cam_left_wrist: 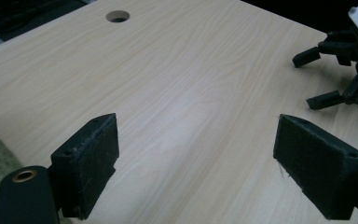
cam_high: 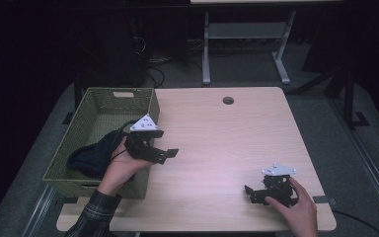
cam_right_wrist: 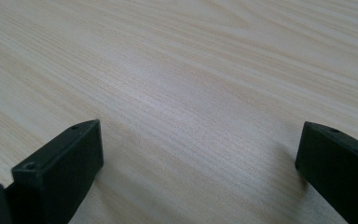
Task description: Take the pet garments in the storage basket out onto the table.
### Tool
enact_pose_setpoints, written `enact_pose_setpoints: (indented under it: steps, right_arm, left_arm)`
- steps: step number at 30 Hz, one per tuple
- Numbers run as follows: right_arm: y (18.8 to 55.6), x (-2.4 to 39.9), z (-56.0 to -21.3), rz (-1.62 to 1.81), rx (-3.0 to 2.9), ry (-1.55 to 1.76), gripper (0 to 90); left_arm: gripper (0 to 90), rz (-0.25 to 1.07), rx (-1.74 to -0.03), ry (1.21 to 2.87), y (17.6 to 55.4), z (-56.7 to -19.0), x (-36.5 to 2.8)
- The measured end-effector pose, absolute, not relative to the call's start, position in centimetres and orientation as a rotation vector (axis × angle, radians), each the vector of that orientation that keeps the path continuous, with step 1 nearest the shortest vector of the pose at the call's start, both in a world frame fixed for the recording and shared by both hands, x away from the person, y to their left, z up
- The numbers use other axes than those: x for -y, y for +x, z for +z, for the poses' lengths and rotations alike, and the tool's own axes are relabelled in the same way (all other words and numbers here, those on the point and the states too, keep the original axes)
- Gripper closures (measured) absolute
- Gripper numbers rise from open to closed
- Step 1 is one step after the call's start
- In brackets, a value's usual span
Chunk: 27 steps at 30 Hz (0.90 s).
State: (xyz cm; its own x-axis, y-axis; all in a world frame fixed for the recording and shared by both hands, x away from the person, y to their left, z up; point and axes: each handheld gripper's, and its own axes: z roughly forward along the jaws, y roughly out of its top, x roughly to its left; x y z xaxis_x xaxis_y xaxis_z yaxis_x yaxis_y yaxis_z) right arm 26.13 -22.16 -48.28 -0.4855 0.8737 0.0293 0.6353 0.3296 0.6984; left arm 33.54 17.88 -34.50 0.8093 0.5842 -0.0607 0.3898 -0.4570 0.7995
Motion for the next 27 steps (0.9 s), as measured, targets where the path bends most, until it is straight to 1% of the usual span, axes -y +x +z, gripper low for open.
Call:
enact_pose_setpoints:
  steps: [27]
  right_arm:
    - [26.1,22.2,-48.3,0.939,-2.248,1.341,0.5]
  left_arm:
    - [14.4,0.331,-0.813,2.055,34.1,-33.5,-22.8]
